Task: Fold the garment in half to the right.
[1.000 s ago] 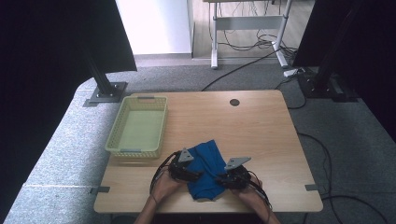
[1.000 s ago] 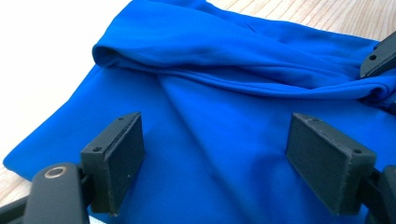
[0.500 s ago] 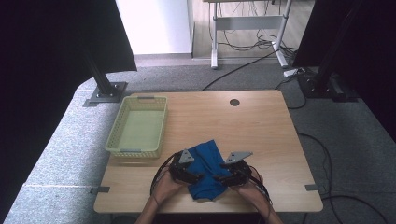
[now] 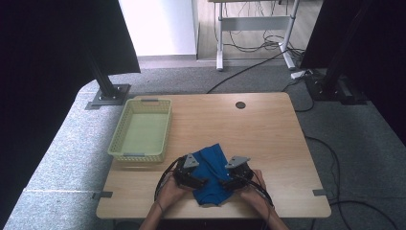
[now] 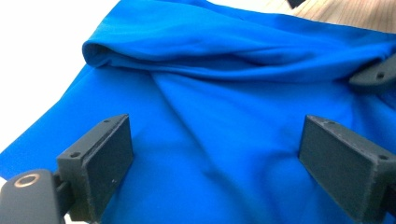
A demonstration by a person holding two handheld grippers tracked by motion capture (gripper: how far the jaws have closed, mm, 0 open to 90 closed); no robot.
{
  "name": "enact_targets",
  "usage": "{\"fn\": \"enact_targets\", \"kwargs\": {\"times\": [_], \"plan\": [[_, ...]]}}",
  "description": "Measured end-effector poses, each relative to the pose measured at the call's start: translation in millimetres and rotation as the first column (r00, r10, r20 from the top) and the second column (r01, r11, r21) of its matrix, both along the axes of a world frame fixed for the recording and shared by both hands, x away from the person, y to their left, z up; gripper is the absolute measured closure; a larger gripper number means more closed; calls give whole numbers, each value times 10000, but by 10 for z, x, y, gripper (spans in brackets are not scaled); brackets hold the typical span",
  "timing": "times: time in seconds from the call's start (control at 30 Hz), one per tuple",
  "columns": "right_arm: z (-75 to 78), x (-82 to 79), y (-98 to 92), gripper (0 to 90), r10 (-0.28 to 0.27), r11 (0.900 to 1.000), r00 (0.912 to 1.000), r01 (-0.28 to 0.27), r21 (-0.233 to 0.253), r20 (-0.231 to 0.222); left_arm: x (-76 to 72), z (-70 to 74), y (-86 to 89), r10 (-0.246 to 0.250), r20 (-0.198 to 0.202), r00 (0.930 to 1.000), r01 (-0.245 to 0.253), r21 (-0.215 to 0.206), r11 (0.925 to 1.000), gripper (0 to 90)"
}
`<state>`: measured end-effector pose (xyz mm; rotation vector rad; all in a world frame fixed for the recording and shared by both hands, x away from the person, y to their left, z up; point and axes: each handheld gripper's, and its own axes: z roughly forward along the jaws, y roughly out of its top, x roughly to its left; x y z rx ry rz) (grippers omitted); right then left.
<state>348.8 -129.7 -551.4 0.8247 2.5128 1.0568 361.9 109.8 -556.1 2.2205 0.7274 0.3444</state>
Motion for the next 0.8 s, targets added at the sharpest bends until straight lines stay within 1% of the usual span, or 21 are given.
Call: {"fn": "enact_targets", "kwargs": {"times": [0.07,0.1,0.17,0.27,0.4,0.5,0.57,0.67,0.73,0.8], "plan": [[7,-2,-70,178,-108,9999,9999,108,92,-34,-1,0,0,17,0,10000,-17,-8,10000,98],[13,-5,-104,177,-157,9999,9999,157,-48,35,-2,0,-1,18,0,10000,-18,-9,10000,98],[30,-10,-167,182,-257,9997,9997,257,47,3,-2,0,-1,21,0,10000,-21,-13,10000,99],[60,-16,-276,186,-395,9991,9992,397,-166,95,-2,-1,-1,27,-4,10000,-27,-18,10000,98],[99,-23,-435,194,-640,9977,9979,640,-239,27,-2,-1,-1,36,-9,10000,-36,-27,10000,99],[130,-30,-543,199,-844,9952,9964,847,-489,87,-1,-1,-1,39,-11,10000,-39,-29,10000,100],[161,-30,-599,199,-956,9949,9954,958,-323,74,-1,-1,-1,43,-11,10000,-43,-29,10000,99],[213,-21,-603,198,-941,9955,9954,943,-103,159,-1,-1,-1,44,-8,10000,-44,-24,10000,100],[233,-4,-555,193,-811,9967,9966,810,58,155,-1,-1,-1,45,-7,10000,-45,-19,10000,100],[236,21,-474,185,-561,9983,9982,558,162,199,-1,-1,-1,45,-6,10000,-45,-21,10000,100]]}}
